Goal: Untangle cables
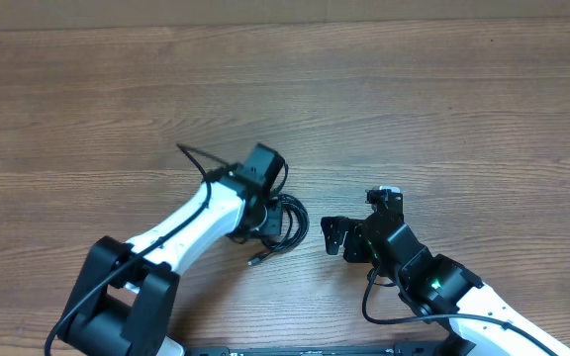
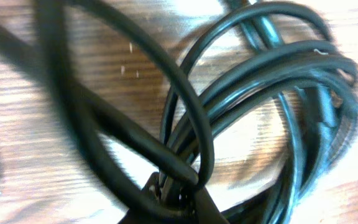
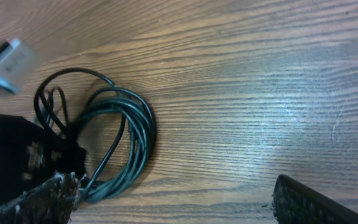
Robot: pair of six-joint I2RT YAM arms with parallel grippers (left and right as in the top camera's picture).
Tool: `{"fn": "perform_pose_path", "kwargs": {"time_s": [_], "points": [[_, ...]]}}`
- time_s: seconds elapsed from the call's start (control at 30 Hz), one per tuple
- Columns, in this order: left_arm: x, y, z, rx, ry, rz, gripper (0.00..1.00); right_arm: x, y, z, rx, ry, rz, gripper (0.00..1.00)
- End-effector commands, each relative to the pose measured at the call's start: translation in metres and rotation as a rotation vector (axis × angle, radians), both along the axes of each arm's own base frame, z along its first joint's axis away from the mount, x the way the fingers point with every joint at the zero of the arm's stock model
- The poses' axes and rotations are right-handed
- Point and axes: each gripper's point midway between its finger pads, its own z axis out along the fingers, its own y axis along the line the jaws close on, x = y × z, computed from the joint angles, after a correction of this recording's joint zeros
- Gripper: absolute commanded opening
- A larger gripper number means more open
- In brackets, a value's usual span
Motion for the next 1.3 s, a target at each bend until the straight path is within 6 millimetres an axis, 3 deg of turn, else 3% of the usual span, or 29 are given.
{"fn": "perform_pose_path", "kwargs": {"time_s": [0.0,0.1,0.23,0.37,0.53,0.67,0.83,1.03,1.1,1.17,1.27], "points": [[0.024,-0.011,0.061,-0.025,-0.167,-0.355,0.04,0.005,0.006,0.028,0.043,-0.078,0.025,1.0],[0.014,-0.023,0.088,-0.093,-0.189,-0.569,0.04,0.005,0.008,0.046,0.088,-0.122,0.031,1.0],[-0.001,-0.035,0.11,-0.187,-0.199,-0.746,0.04,-0.005,0.023,0.061,0.157,-0.138,0.131,1.0],[-0.014,-0.03,0.111,-0.186,-0.161,-0.823,0.04,-0.007,0.028,0.066,0.212,-0.125,0.172,1.0],[-0.033,-0.022,0.109,-0.188,-0.083,-0.864,0.04,0.003,0.019,0.07,0.254,-0.119,0.181,1.0],[-0.042,-0.037,0.116,-0.303,-0.095,-0.929,0.04,0.008,0.019,0.07,0.279,-0.117,0.249,1.0],[-0.041,-0.055,0.125,-0.408,-0.141,-0.947,0.04,0.001,0.033,0.053,0.308,-0.03,0.314,1.0],[-0.042,-0.06,0.128,-0.444,-0.151,-0.949,0.04,0.0,0.042,0.023,0.268,0.052,0.325,1.0],[-0.045,-0.063,0.131,-0.471,-0.145,-0.951,0.04,0.011,0.032,0.009,0.204,0.056,0.255,1.0],[-0.054,-0.068,0.137,-0.537,-0.141,-0.995,0.04,0.032,0.005,-0.01,0.126,0.07,0.08,1.0],[-0.063,-0.07,0.143,-0.589,-0.138,-1.032,0.05,0.048,-0.019,-0.017,0.12,0.084,-0.037,1.0]]}}
